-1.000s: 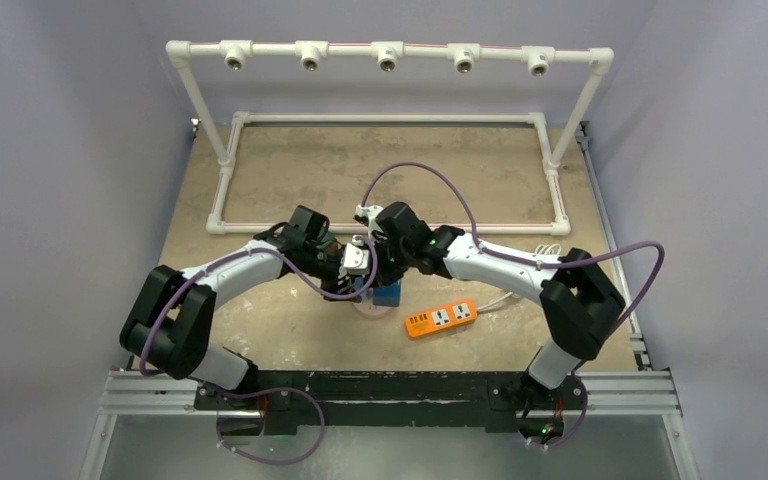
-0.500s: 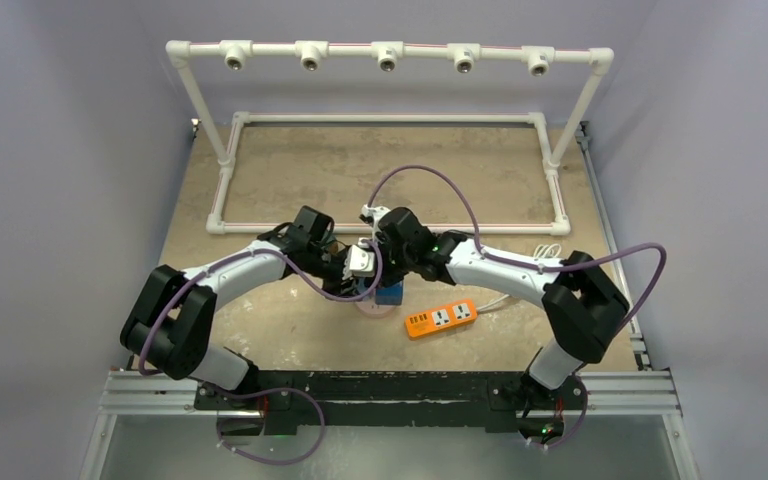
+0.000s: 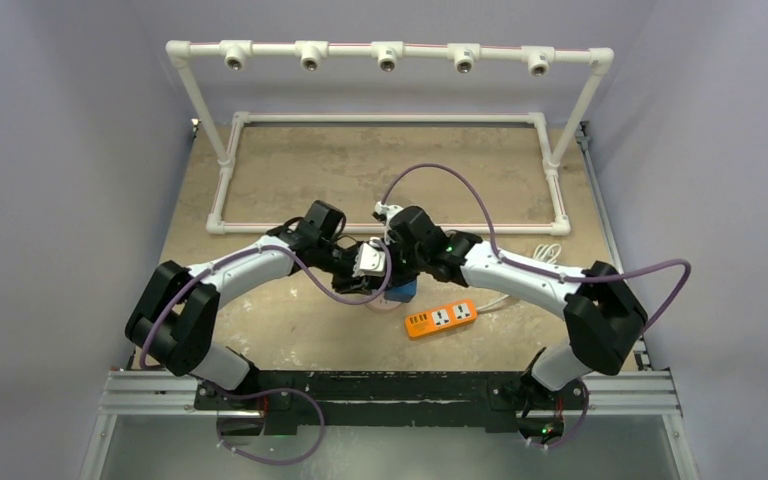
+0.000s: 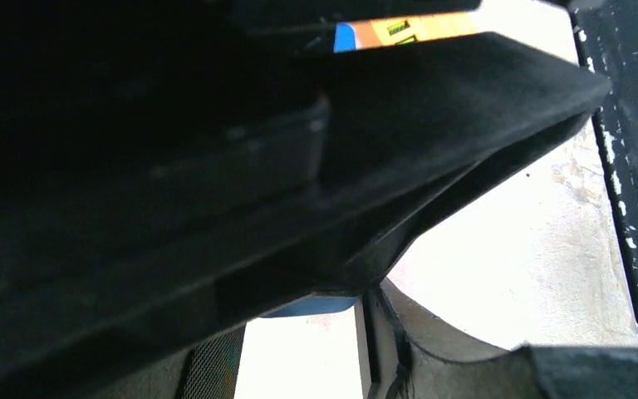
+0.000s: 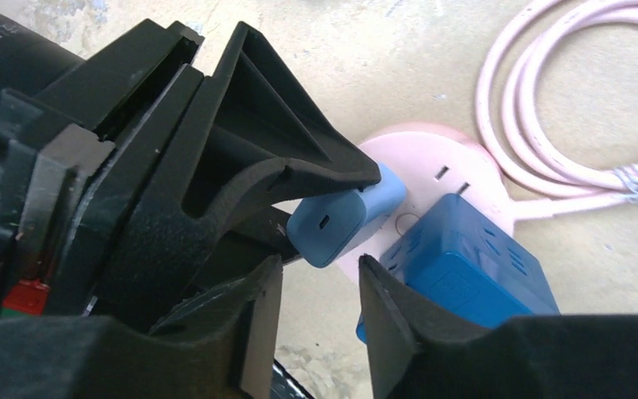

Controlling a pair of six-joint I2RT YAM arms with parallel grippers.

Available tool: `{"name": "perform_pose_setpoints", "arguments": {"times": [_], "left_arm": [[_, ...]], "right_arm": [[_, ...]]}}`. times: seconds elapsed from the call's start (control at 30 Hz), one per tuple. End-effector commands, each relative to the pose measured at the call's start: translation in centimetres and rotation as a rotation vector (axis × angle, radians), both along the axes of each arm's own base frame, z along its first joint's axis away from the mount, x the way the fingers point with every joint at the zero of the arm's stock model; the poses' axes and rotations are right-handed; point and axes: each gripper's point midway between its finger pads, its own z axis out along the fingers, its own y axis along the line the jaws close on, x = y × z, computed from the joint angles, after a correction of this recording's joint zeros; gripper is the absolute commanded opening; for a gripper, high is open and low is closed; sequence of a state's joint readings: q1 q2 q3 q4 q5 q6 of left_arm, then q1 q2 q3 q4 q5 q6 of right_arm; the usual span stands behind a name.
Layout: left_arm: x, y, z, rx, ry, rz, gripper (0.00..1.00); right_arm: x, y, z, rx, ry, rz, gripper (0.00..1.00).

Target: Insert the plug

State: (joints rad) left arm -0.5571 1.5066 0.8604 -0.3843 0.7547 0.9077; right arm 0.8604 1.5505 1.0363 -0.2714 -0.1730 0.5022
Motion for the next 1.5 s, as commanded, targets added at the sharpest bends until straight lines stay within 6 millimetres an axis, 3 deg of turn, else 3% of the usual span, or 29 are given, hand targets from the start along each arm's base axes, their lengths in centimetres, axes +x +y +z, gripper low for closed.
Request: {"name": "perform_pose_setpoints", "arguments": {"times": [0.0, 0.2, 0.4, 0.57, 0.67, 0.83, 1.0, 1.2, 1.47], "left_arm": [[-1.4, 3.4, -3.4, 0.211, 0.047, 0.018, 0.43], [-2.0, 4.3, -3.7, 0.248, 0.050, 0.014, 0.42], [-3.2, 5.3, -5.0, 0.311, 0.072, -0.001, 0.42], [-3.5, 5.6, -5.2, 0.322, 0.074, 0.002, 0.42], [-3.5, 5.3, -5.1, 0.320, 0.073, -0.002, 0.42], [-3.5, 4.4, -4.8, 0.336, 0.051, -0.035, 0.42], [-3.6, 4.1, -5.3, 0.373, 0.031, -0.062, 0.42], [-3.4, 4.1, -6.0, 0.409, 0.050, -0.070, 0.42], [-3.9, 4.5, -6.9, 0.459, 0.108, -0.081, 0.42]], "right_arm": [[1.9, -0.8, 6.6, 0.109, -0.140, -0.065, 0.47], [1.8, -3.3, 8.1, 0.077, -0.159, -0.090, 0.53], [2.1, -5.3, 7.6, 0.033, -0.153, -0.127, 0.55], [3.0, -7.1, 6.8, 0.003, -0.147, -0.183, 0.41], [3.1, -7.8, 5.4, -0.025, -0.119, -0.212, 0.32], [2.3, -7.8, 2.6, -0.034, -0.044, -0.199, 0.15], [1.9, -6.6, 1.1, -0.017, 0.006, -0.154, 0.02], [2.1, -5.7, 0.9, 0.016, 0.005, -0.117, 0.00], [1.6, -6.2, 0.7, 0.005, 0.014, -0.130, 0.00]]}}
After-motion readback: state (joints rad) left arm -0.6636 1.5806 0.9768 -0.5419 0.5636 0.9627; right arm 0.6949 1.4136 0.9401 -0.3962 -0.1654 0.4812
